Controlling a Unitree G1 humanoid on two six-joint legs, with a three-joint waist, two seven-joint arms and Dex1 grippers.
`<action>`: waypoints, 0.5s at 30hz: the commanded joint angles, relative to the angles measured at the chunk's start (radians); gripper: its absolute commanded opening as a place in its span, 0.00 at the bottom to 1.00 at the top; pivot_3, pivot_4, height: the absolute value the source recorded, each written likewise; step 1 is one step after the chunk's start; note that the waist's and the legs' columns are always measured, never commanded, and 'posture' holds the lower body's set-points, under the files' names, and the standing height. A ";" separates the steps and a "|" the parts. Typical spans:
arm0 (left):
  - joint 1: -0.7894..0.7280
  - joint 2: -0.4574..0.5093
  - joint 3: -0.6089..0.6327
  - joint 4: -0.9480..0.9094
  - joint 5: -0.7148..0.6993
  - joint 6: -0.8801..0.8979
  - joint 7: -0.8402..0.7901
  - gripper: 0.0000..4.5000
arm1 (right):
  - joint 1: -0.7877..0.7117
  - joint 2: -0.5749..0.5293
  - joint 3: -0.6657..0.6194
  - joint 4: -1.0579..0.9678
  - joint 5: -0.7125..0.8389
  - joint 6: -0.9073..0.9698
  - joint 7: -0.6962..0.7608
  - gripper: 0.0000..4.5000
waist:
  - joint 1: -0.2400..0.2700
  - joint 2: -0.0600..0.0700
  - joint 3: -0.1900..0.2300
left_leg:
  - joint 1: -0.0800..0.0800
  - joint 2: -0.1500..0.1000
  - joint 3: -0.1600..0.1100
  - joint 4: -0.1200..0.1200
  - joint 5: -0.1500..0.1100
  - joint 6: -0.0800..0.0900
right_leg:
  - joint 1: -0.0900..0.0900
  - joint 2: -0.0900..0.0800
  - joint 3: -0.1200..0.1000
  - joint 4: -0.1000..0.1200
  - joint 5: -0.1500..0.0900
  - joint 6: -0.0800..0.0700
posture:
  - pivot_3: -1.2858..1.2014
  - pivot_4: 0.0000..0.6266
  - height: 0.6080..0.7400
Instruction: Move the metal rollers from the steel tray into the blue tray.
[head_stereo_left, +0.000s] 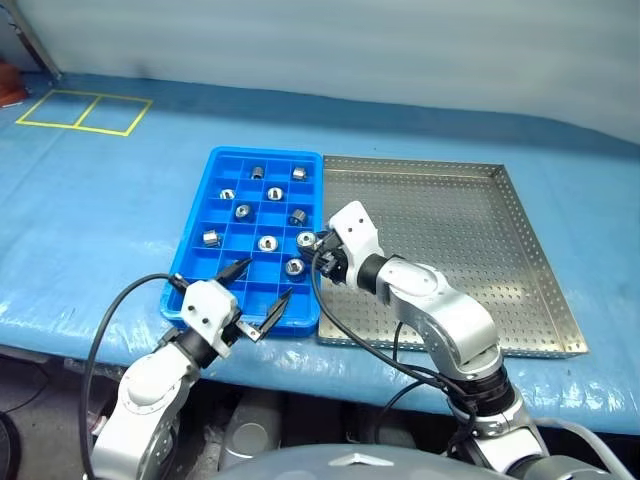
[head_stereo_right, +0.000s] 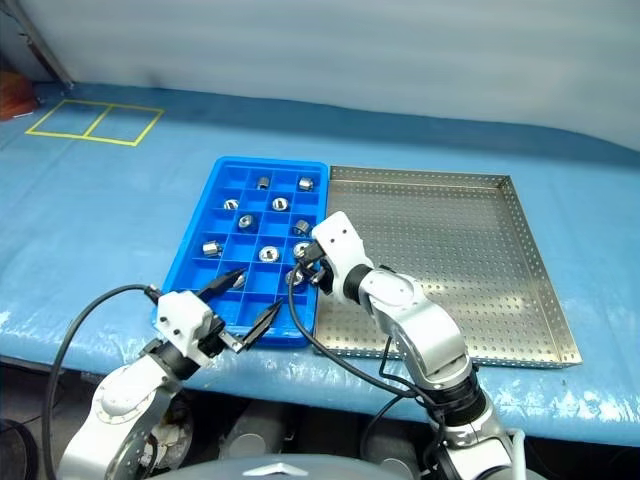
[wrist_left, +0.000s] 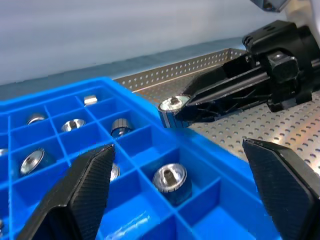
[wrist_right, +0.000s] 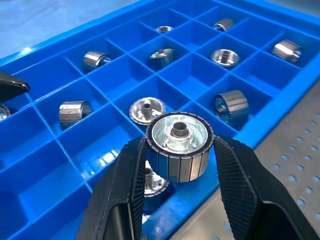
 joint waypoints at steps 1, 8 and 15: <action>0.034 -0.006 0.057 -0.063 -0.036 -0.053 0.001 1.00 | -0.021 -0.009 0.027 -0.022 0.026 -0.068 0.059 0.38 | 0.020 0.001 0.000 | 0.000 0.000 0.000 0.000 0.000 0.000 | 0.000 0.000 0.000 0.000 0.000 0.000 | 0.72 0.24 1.00; 0.066 -0.010 0.101 -0.067 -0.072 -0.071 -0.013 1.00 | 0.008 -0.059 0.086 -0.028 0.056 -0.100 0.151 0.38 | 0.077 0.001 0.000 | -0.002 0.000 0.000 -0.003 -0.001 -0.001 | -0.006 0.000 -0.002 -0.005 0.000 0.000 | 0.72 0.24 1.00; 0.066 0.006 0.088 -0.076 -0.089 -0.046 -0.032 1.00 | 0.048 -0.083 0.113 0.012 0.056 -0.112 0.177 0.38 | 0.147 0.000 0.000 | -0.010 -0.001 0.003 -0.003 -0.001 -0.001 | -0.008 0.002 -0.003 -0.007 0.001 0.001 | 0.72 0.24 1.00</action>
